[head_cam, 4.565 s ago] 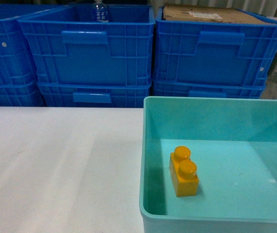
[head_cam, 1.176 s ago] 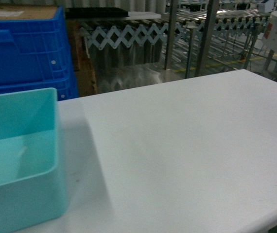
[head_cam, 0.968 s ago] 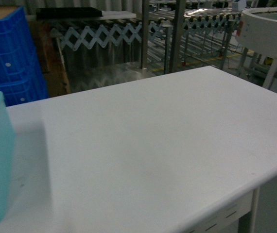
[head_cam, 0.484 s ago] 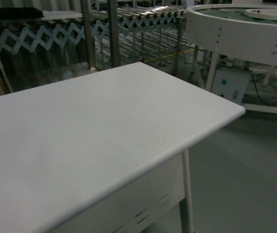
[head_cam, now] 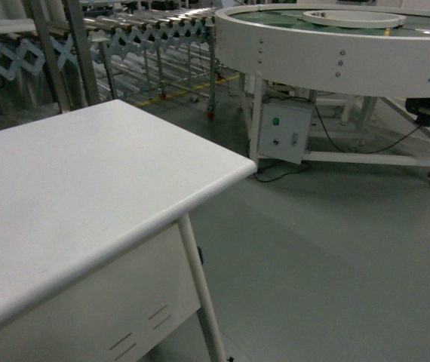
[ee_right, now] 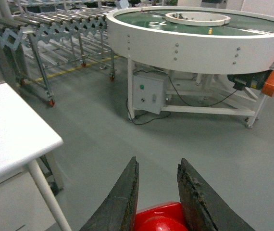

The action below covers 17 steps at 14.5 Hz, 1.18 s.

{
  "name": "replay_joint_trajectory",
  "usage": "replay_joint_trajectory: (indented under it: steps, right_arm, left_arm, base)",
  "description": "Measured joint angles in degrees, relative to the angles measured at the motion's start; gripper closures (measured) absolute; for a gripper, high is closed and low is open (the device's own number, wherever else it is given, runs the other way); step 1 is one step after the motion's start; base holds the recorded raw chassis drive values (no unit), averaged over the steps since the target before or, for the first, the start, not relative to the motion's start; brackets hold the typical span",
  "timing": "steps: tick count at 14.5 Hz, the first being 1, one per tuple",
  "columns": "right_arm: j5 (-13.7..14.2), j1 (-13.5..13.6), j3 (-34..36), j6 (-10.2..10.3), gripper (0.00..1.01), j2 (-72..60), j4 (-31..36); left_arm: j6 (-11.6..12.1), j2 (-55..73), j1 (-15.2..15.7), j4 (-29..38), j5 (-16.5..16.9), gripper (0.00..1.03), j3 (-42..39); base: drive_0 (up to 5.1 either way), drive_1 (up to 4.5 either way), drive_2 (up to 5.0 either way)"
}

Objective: Pick red block from blue box to shelf

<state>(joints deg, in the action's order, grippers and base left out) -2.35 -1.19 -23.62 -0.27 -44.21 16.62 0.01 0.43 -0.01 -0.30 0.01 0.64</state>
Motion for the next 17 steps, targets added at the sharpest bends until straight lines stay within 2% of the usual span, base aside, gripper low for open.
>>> replay_joint_trajectory:
  steps: [13,17]
  right_arm:
    - [0.0,0.0,0.0,0.0,0.81,0.0,0.1]
    - [0.4,-0.2,0.0,0.0,0.81,-0.1,-0.1]
  left_arm:
    - [0.0,0.0,0.0,0.3,0.0,0.05,0.0]
    - [0.0,0.0,0.0,0.1,0.0,0.05,0.0]
  base:
    - [2.3,-2.23,-4.9]
    - [-0.8,-1.56,-2.2]
